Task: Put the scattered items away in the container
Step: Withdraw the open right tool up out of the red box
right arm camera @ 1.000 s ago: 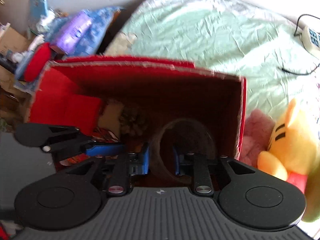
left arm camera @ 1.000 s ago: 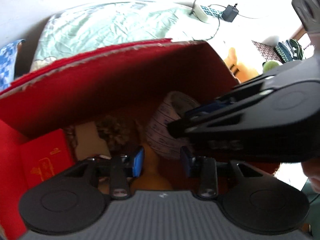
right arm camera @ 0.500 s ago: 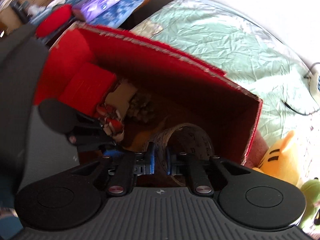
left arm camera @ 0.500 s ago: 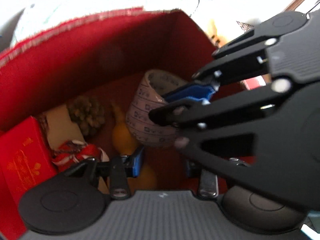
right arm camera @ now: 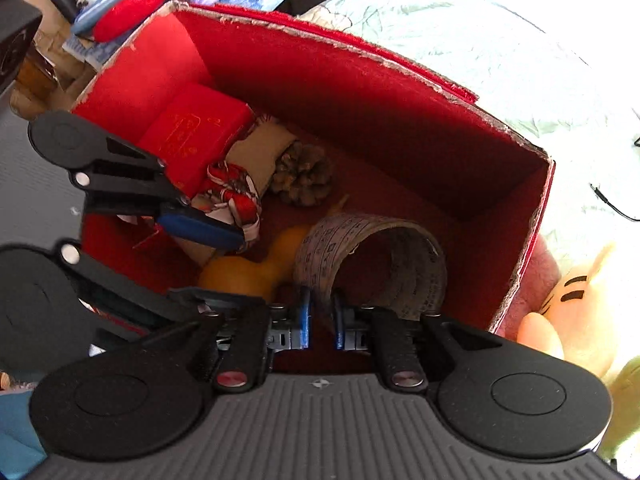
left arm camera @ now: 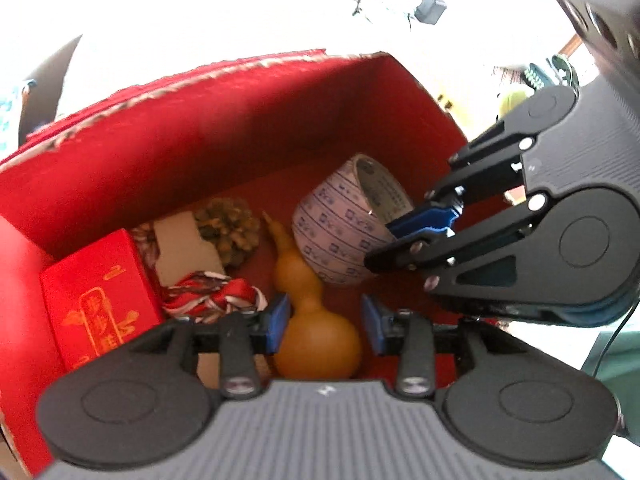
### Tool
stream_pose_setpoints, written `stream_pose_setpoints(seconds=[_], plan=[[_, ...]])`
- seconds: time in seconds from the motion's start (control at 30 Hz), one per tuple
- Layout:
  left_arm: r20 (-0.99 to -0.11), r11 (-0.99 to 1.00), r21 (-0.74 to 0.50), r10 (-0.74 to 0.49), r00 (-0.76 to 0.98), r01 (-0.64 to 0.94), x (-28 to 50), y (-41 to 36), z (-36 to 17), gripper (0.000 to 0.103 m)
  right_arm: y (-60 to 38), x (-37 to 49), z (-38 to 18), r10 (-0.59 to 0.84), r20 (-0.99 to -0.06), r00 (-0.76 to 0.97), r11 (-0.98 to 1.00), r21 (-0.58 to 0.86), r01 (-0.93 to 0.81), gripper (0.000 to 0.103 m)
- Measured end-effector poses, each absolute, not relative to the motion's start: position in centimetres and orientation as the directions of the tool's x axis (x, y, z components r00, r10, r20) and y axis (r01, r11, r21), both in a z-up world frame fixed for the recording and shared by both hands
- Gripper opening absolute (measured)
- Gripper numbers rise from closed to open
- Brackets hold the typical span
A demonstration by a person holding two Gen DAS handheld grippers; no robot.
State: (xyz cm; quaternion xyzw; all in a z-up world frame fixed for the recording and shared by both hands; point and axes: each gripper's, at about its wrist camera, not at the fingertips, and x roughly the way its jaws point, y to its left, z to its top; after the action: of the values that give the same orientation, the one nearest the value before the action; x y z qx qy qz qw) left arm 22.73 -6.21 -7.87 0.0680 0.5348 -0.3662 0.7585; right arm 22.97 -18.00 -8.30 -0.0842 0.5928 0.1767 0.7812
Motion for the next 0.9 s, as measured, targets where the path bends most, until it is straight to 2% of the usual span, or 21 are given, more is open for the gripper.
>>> stream_pose_setpoints(seconds=[0.07,0.13,0.23,0.33,0.43,0.53,0.73,0.9], plan=[[-0.852,0.735,-0.294,-0.491,0.182,0.611,23.0,-5.7,-7.4,0.042,-18.3,22.8,-7.4,0.18,-0.943,0.278,0.929,0.071,-0.362,0.032],[-0.846,0.754,-0.289,-0.489,0.21,0.59,23.4,-5.4,-7.1,0.042,-19.3,22.7,-6.2,0.205,-0.924,0.321,0.942,0.098,-0.321,0.037],[-0.847,0.776,-0.257,-0.468,0.252,0.576,23.9,-6.0,-6.9,0.042,-21.0,22.8,-5.2,0.249,-0.895,0.369,0.957,0.168,-0.237,0.034],[-0.854,0.782,-0.239,-0.451,0.258,0.576,24.1,-7.1,-7.2,0.042,-21.5,22.8,-5.4,0.193,-0.899,0.393,0.975,0.132,-0.178,0.025],[-0.857,0.783,-0.247,-0.451,0.248,0.572,24.1,-8.1,-7.7,0.042,-22.3,22.8,-5.5,0.171,-0.89,0.422,0.985,0.143,-0.097,0.022],[-0.864,0.786,-0.221,-0.432,0.259,0.577,23.9,-8.9,-7.7,0.035,-23.1,22.8,-5.3,0.159,-0.881,0.445,0.986,0.164,-0.029,0.021],[-0.868,0.769,-0.256,-0.449,0.21,0.586,24.4,-9.9,-8.4,0.035,-24.2,22.6,-3.9,0.191,-0.863,0.468,0.973,0.23,0.027,0.021],[-0.885,0.764,-0.233,-0.423,0.194,0.602,23.6,-11.3,-9.4,0.035,-24.2,22.1,-3.6,0.168,-0.864,0.474,0.977,0.211,0.038,0.022]])
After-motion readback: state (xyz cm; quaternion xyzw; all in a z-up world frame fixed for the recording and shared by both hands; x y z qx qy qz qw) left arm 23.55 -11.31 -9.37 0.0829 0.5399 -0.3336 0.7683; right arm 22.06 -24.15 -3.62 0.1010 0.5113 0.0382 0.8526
